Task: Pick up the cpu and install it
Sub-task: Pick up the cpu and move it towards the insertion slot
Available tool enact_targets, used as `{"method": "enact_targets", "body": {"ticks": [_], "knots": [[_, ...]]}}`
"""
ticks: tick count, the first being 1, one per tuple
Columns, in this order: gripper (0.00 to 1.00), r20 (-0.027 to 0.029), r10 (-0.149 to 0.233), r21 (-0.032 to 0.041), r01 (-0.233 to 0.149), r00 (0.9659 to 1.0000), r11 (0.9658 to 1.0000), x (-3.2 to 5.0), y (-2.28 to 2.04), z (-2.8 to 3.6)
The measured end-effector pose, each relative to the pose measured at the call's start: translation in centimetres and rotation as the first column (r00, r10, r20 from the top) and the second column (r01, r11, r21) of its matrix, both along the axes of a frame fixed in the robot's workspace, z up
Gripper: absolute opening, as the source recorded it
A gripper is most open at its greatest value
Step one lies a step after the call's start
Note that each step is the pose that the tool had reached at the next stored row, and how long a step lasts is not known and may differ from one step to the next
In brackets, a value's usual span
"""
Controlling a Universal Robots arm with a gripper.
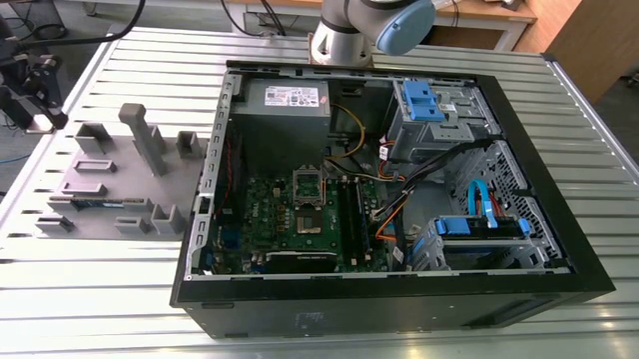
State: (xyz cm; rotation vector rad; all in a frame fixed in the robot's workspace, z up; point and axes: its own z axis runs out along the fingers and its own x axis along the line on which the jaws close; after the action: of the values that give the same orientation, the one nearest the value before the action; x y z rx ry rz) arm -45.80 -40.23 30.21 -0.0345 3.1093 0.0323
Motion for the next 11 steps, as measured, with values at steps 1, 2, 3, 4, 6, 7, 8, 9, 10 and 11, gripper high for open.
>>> {"method": "enact_targets", "body": {"ticks": [1,2,3,4,6,7,8,9,10,11], "knots": [[0.47,-0.0001,0.0,-0.0001,0.0,1.0,1.0,0.0,0.0,0.04],[0.47,0.0001,0.0,0.0,0.0,1.0,1.0,0.0,0.0,0.07],[0.47,0.0001,0.0,0.0,0.0,1.0,1.0,0.0,0.0,0.1],[0.47,0.0,0.0,0.0,0.0,1.0,1.0,0.0,0.0,0.13],[0.47,-0.0001,0.0,-0.0001,0.0,1.0,1.0,0.0,0.0,0.21],[0.47,-0.0001,0.0,-0.0001,0.0,1.0,1.0,0.0,0.01,0.24],[0.47,0.0,0.0,-0.0002,0.0,1.0,1.0,0.0,0.01,0.27],[0.47,0.0,0.0,-0.0001,0.0,1.0,1.0,0.0,0.02,0.29],[0.47,0.0,0.0,-0.0002,0.0,1.0,1.0,0.0,0.02,0.32],[0.47,0.0,0.0,-0.0002,0.0,1.0,1.0,0.0,0.02,0.36]]}}
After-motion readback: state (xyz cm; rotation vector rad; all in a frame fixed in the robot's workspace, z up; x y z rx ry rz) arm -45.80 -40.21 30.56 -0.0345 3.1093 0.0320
